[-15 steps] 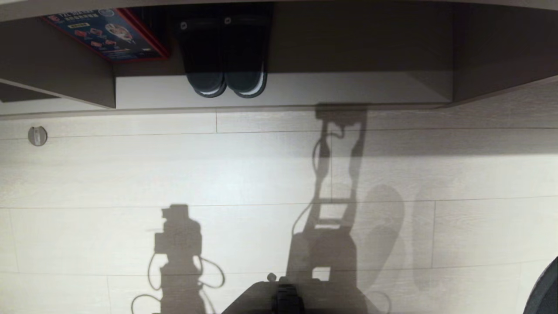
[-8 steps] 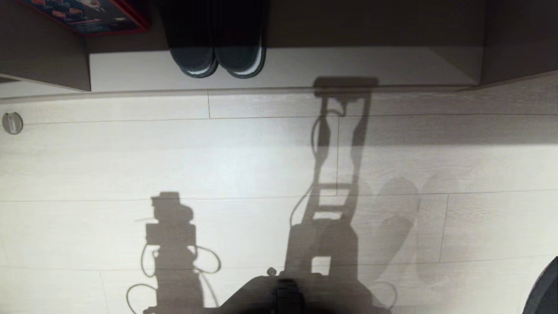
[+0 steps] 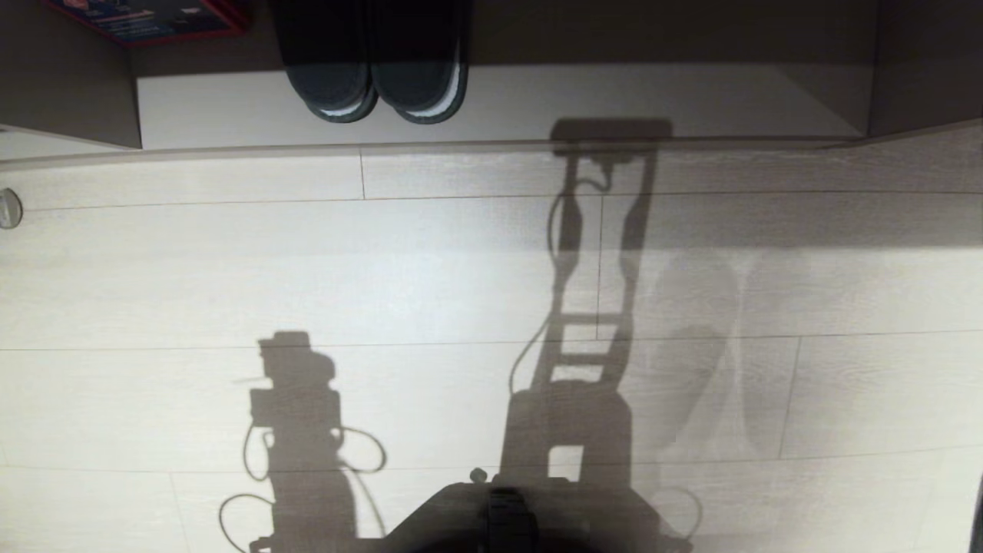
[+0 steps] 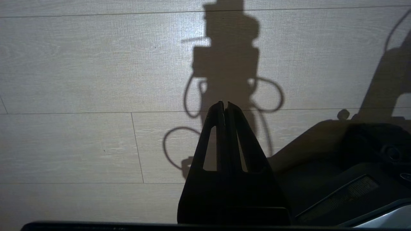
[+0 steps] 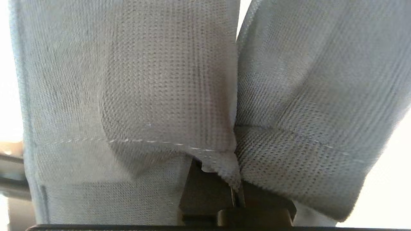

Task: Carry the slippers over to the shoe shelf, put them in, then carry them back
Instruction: Place the slippers into the shoe cabinet

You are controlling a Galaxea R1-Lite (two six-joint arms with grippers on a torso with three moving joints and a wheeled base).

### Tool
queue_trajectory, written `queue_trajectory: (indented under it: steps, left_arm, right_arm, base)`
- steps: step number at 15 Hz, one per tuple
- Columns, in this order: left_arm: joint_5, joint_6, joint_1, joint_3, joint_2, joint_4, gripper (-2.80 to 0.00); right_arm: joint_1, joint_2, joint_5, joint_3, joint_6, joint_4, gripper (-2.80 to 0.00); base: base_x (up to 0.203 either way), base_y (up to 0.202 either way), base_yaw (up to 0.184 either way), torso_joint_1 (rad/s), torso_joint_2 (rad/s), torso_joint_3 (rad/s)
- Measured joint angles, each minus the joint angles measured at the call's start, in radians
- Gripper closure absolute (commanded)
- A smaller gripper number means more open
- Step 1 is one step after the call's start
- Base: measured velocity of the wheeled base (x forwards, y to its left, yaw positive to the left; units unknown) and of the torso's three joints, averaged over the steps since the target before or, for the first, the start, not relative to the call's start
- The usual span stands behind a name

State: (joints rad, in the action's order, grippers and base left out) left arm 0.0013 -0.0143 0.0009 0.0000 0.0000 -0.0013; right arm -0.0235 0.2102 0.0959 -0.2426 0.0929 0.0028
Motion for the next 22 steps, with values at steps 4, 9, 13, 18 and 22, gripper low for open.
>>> queue_trajectory:
  steps: [4,9,13,18,22]
  left_arm:
    - [0.000,0.001,0.000,0.000,0.000,0.000,0.00]
    - [0.000,0.003,-0.001,0.000,0.000,0.000,0.00]
    - [0.000,0.002,0.000,0.000,0.000,0.000,0.00]
    - [0.000,0.003,0.000,0.000,0.000,0.000,0.00]
    - [0.000,0.002,-0.001,0.000,0.000,0.000,0.00]
  right_arm:
    - [-0.025,0.404,0.056,-0.140,0.000,-0.215,0.00]
    - [-0.085,0.853,0.121,-0.228,0.065,-0.589,0.00]
    - [-0.126,1.063,0.036,-0.308,0.127,-0.886,0.00]
    - [-0.140,1.170,0.004,-0.493,0.131,-0.904,0.00]
    - [-0.137,1.254,0.050,-0.704,0.131,-0.810,0.00]
  base:
    - [0.000,0.000,0.000,0.000,0.00,0.000]
    - [0.000,0.000,0.000,0.000,0.00,0.000]
    - [0.000,0.000,0.000,0.000,0.00,0.000]
    - [0.000,0.000,0.000,0.000,0.00,0.000]
    - [0.000,0.000,0.000,0.000,0.00,0.000]
